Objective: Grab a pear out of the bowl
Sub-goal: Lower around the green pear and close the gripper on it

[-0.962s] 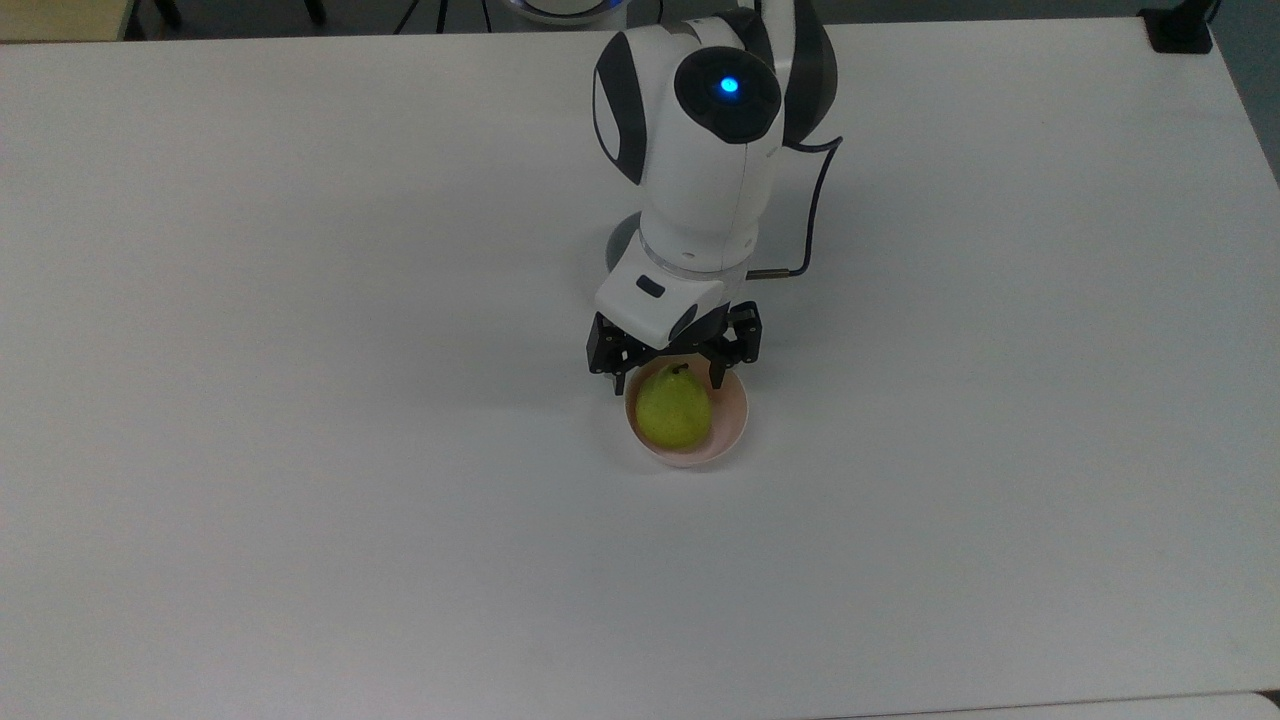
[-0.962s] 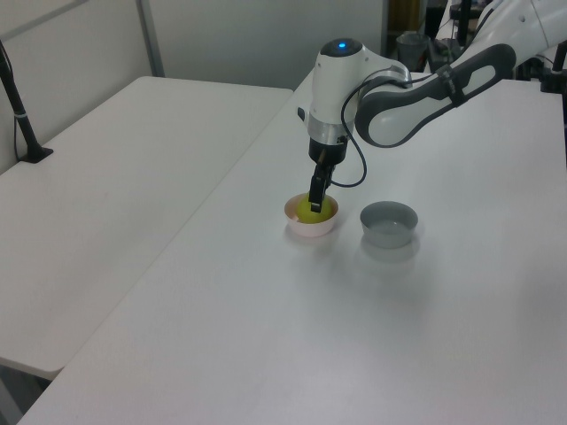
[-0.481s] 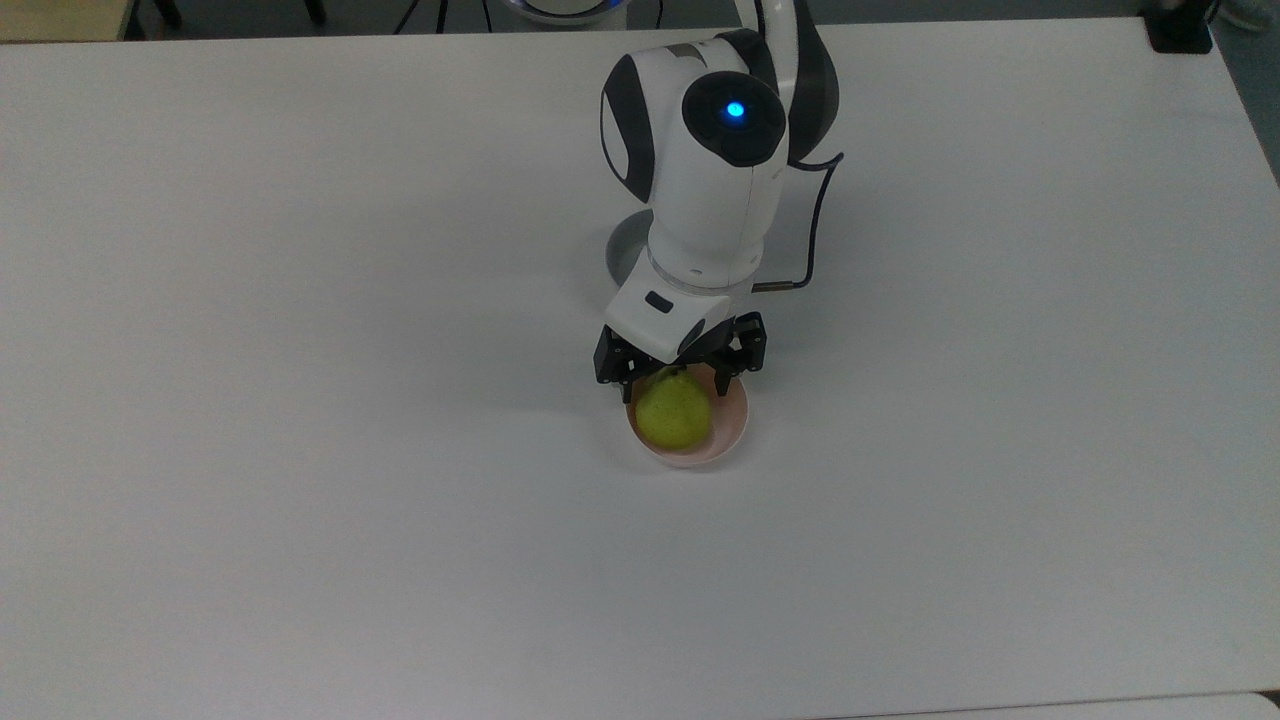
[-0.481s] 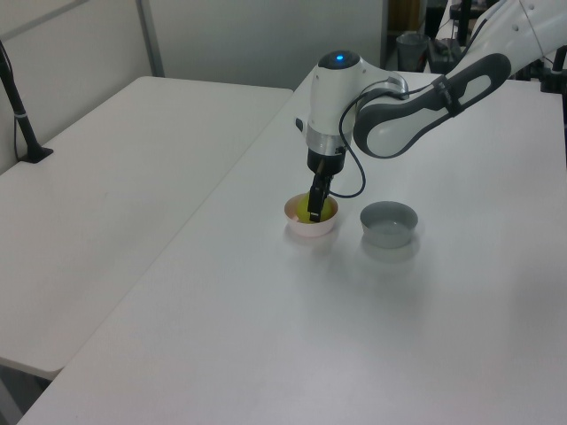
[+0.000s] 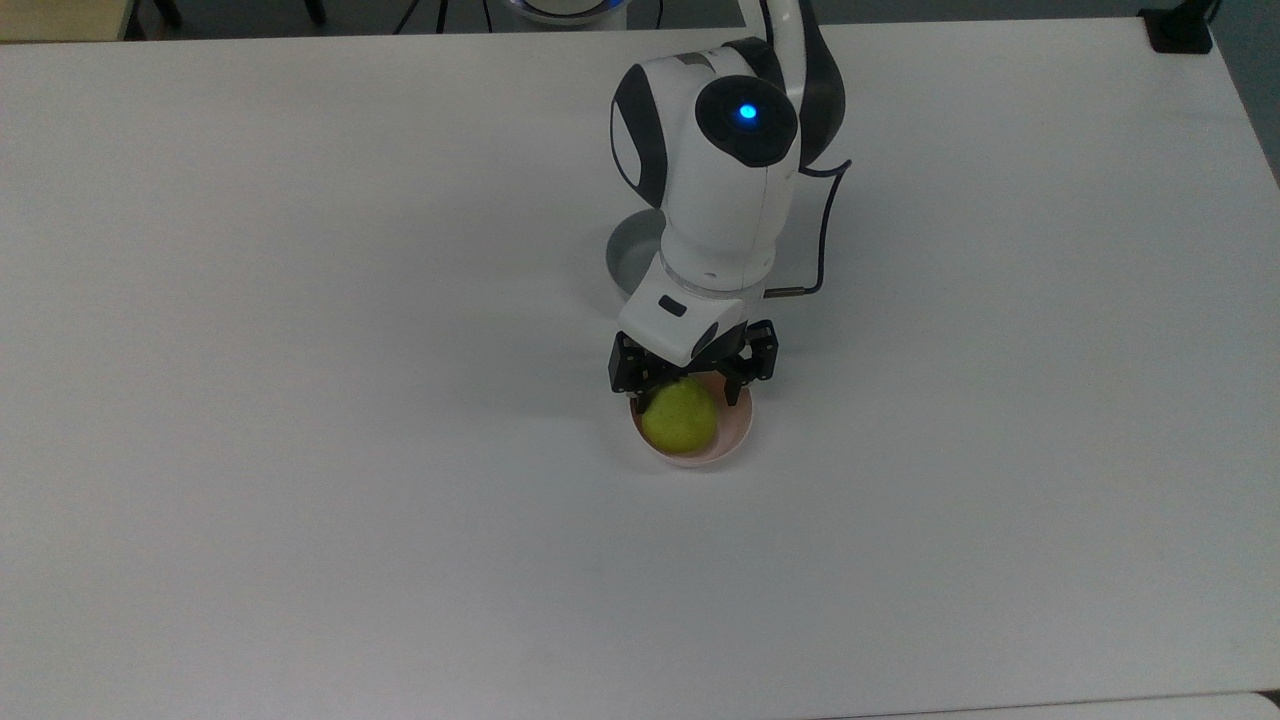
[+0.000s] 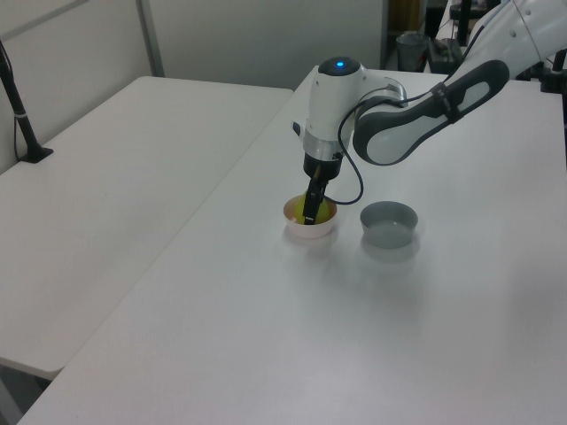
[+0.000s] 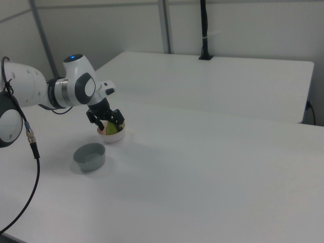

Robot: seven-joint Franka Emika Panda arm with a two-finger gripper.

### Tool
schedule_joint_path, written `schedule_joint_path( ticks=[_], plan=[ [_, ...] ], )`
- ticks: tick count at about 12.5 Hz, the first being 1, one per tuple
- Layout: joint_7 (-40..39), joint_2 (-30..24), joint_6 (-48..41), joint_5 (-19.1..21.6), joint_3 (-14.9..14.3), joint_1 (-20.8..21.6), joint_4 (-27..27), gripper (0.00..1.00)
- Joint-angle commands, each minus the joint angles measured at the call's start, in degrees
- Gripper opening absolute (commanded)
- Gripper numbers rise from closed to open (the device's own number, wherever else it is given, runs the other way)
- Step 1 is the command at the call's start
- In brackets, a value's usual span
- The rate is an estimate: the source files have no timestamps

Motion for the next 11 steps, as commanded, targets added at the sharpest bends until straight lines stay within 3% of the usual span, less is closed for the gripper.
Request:
schedule_joint_path(
  ticks=[1,4,7,11],
  plan=[
    [1.7,-0.09,1.42,-1.31,-0.54,0.74,-0.27,0.95],
    [1.52,0.08,1.51,-2.45,-0.54,0.74,-0.35,0.84],
    [1.17,0.0,1.42,-3.24,-0.54,0.74,-0.44,0.53],
    [1.17,-1.58,0.54,-2.98,-0.45,0.74,-0.35,0.49]
  ],
)
